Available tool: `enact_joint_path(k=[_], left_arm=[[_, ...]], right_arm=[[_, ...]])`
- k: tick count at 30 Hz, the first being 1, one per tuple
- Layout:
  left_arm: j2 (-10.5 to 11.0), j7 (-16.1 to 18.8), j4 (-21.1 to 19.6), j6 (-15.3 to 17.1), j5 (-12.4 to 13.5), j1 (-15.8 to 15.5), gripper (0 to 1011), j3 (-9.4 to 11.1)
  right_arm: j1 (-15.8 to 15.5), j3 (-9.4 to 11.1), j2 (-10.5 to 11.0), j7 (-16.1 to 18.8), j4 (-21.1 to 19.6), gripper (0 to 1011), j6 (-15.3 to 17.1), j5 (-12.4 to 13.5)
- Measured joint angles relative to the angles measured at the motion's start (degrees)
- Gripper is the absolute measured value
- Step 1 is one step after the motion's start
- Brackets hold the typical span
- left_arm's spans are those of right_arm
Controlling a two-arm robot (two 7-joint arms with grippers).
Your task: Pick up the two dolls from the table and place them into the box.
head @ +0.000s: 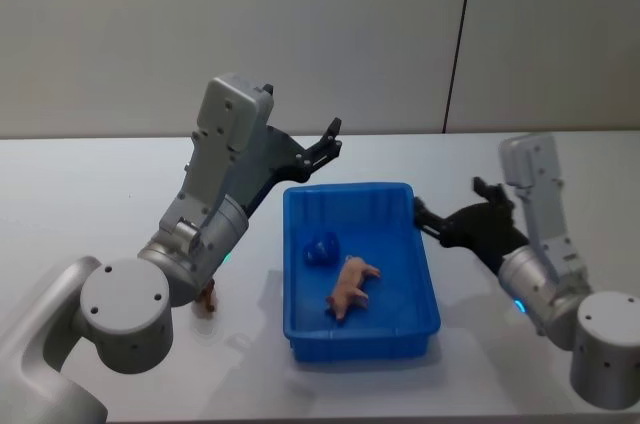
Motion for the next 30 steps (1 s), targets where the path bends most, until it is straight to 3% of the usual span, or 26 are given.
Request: enact_joint_path(k=[13,30], left_arm=[[0.6,2.3,-1.6,2.4,-2.3,1.5,1001,-0.3],[3.4,9.6,-6.1,9.8,-11.5,7.4,1001,-1.5]], right_arm=[[-3.4,2.0,2.2,-8.9,-3.7,1001,1.7,0.9],[-5.2,3.1,3.4,-13.1,-5.7,1001,2.5,1.4]])
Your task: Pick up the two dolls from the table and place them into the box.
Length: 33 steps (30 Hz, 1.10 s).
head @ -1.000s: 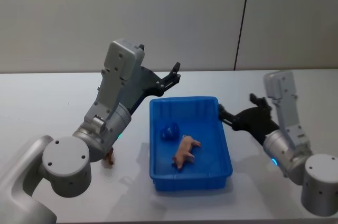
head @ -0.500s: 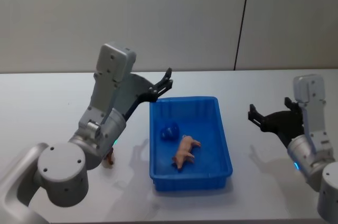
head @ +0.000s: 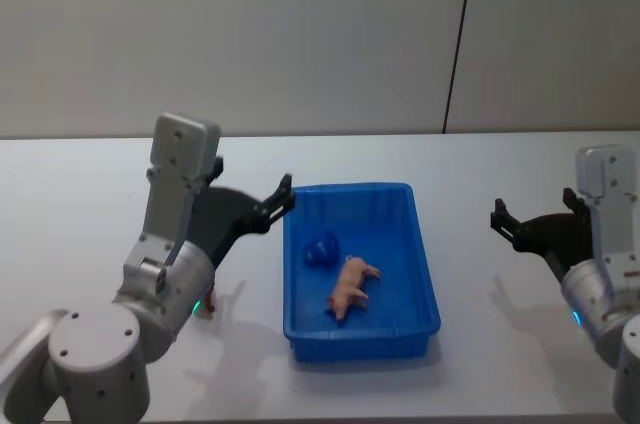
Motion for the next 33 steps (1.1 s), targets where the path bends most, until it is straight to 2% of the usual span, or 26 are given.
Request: enact_joint_path(k=[4,14,24,33], left_arm=[[0.8,1.7,-0.4,1.8,-2.1,1.5,1001,-0.3],[2.3,4.2,-0.1,4.7,-5.3,4.3,1001,-0.9],[2.7,5.2,1.9,6.7,-6.4,5.3,1001,-1.3],[2.1,4.8,4.9,7.6,-6.4,4.7,1001,-1.8]], right_arm=[[-0.2,0.1,0.1,-0.4,-0.2,1001,0.1,0.0],[-0.4,0.3,0.3,-1.0,-0.4,1001,0.2,0.1],[-0.5,0.3,0.3,-1.2,-0.5,1001,0.2,0.1],[-0.5,0.4,0.4,-1.3,-0.6,1001,0.2,0.1]])
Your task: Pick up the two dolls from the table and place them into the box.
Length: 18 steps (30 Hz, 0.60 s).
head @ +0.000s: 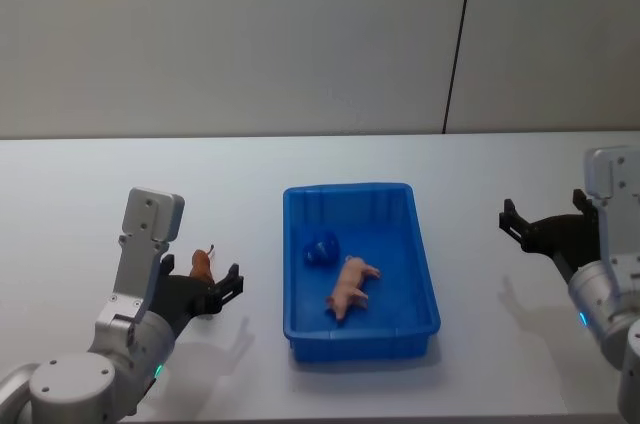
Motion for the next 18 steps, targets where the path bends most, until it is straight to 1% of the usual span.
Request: enact_joint_path(k=[9,18], left_arm=[[-1.3,-2.0,4.1,-0.2,0.2,-1.8,1001,-0.5],[-2.8,-3.9,8.4,-2.0,-0.4,-3.6,1001,-0.9]], right_arm=[[0.0,0.0,0.0,-0.1,0.0,1001,0.0,0.0],[0.0,0.0,0.0,-0.1,0.0,1001,0.0,0.0]])
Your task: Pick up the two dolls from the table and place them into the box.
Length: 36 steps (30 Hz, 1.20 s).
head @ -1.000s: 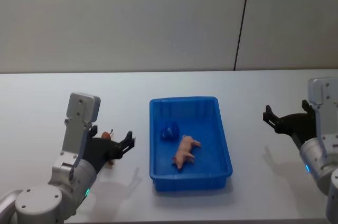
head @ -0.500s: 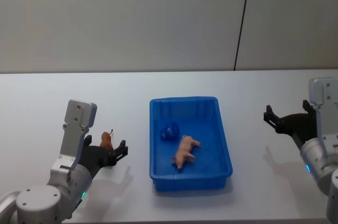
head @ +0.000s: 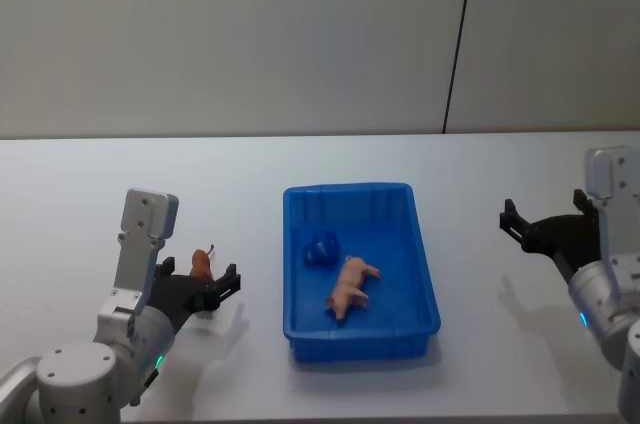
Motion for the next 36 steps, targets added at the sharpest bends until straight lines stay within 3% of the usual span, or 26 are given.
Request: enact_joint_path(k=[9,22,36], left_arm=[[-1.3,-0.9,3.5,-0.7,-1.0,-1.3,890,-0.2],[-2.9,-2.2,7.0,-1.1,-2.2,-2.5,484,-0.3],[-3.2,-4.5,7.0,-2.7,0.6,-3.3,437,-0.5]], right_arm=[[0.0,0.0,0.0,0.0,0.0,1001,0.0,0.0],[0.0,0.0,0.0,0.0,0.0,1001,0.0,0.0],[0.0,0.0,0.0,0.0,0.0,1001,0.0,0.0]])
